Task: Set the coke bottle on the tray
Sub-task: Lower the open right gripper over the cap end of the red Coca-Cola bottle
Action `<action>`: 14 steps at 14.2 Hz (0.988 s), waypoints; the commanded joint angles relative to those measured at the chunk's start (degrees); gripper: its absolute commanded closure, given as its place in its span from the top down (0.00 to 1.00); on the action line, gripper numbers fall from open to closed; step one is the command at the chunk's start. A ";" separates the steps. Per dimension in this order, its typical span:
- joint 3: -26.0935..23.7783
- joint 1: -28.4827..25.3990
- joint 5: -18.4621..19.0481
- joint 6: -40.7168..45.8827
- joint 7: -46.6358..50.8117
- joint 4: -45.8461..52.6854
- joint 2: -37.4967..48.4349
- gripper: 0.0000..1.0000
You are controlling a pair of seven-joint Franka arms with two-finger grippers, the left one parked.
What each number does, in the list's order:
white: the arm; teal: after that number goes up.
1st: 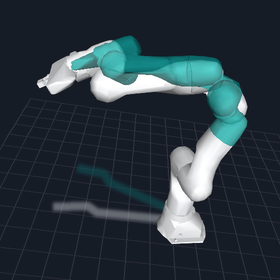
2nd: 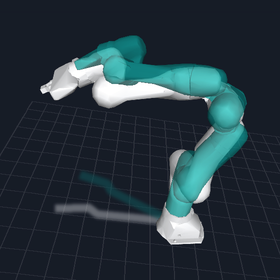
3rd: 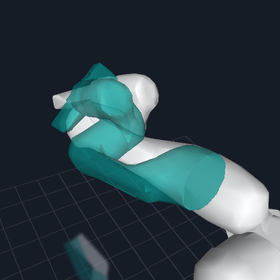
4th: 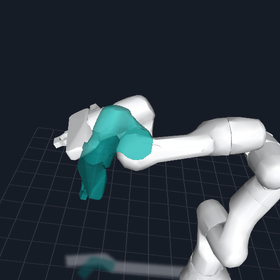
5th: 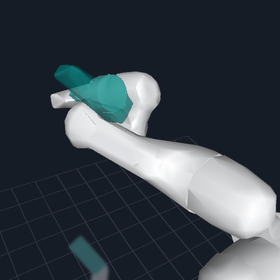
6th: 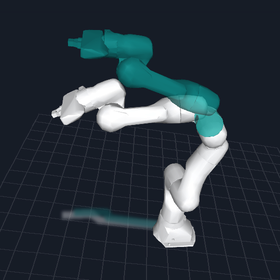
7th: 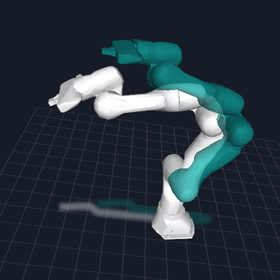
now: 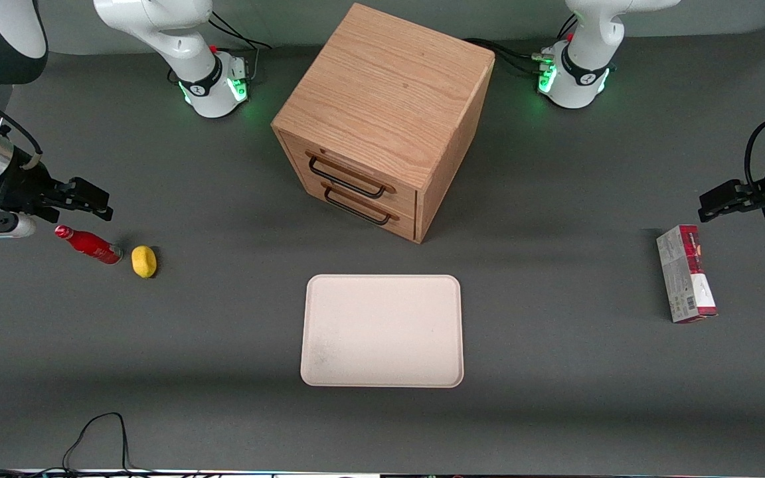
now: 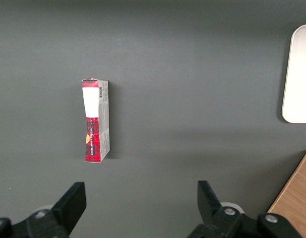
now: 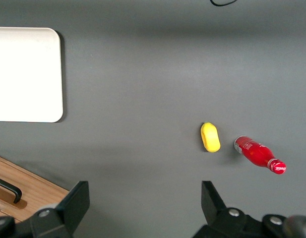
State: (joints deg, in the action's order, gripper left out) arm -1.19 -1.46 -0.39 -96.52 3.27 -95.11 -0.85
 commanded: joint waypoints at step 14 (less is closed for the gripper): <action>23.06 0.84 4.26 -38.44 -29.17 -35.56 2.44 1.00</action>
State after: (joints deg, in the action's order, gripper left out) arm 19.48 -0.48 3.47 -127.96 -21.34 -124.37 -0.37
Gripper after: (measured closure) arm 0.000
